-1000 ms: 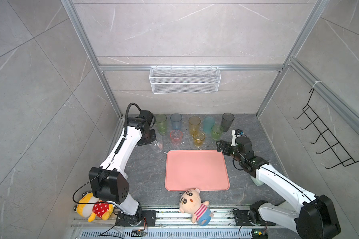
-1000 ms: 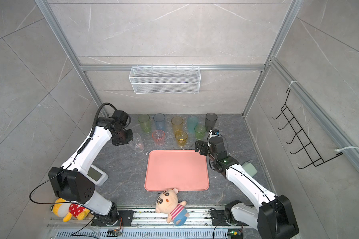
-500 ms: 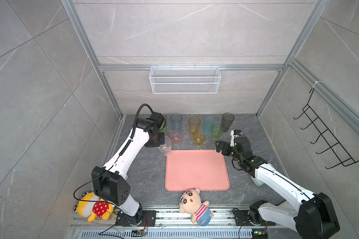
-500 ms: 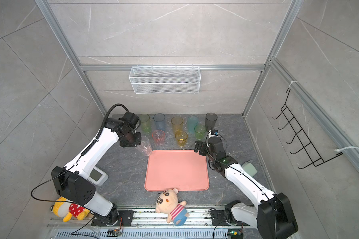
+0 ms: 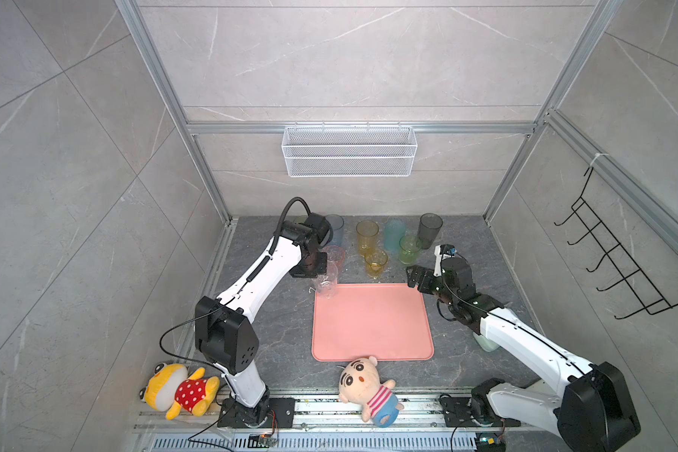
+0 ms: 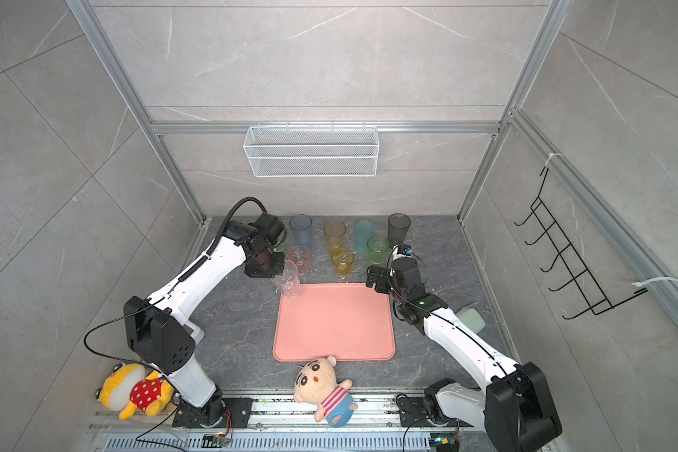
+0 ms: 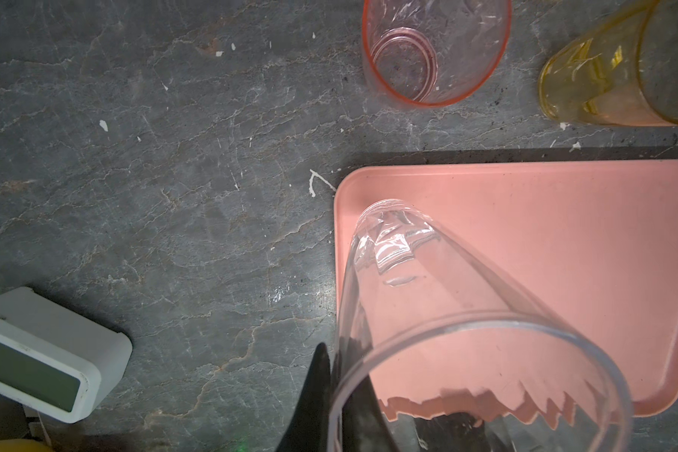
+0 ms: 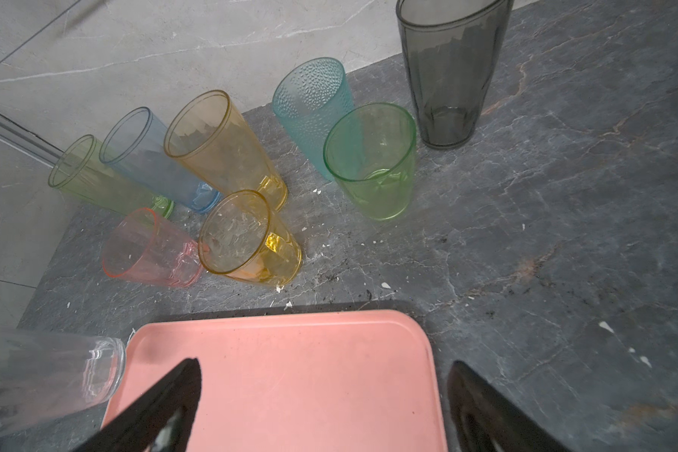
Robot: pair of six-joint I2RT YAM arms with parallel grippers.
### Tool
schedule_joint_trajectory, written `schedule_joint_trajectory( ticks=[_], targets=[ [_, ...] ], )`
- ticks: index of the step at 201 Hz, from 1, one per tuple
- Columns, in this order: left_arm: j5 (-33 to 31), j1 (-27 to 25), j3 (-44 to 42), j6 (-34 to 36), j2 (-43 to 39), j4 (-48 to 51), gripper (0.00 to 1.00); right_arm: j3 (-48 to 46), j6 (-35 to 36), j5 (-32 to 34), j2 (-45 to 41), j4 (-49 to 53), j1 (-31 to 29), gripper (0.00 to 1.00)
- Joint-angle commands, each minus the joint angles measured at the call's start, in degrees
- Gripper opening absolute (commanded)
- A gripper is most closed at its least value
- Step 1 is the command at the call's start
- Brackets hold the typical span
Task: Place the glasses into the tray
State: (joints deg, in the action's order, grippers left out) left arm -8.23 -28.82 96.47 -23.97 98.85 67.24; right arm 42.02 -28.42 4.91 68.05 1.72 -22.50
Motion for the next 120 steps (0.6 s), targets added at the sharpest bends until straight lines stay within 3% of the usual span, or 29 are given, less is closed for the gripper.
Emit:
schedule_joint_trajectory(
  ticks=[1,120],
  targets=[
    [0.5,-0.7,2.7,-0.6,1.1,0.0,0.00,1.7,1.3,1.1,0.3,0.6,-0.4,0.99],
    [-0.6,-1.4,3.6,-2.3,5.8,0.5,0.00,2.3,1.3,1.6,0.4,1.6,-0.5,0.99]
  ],
)
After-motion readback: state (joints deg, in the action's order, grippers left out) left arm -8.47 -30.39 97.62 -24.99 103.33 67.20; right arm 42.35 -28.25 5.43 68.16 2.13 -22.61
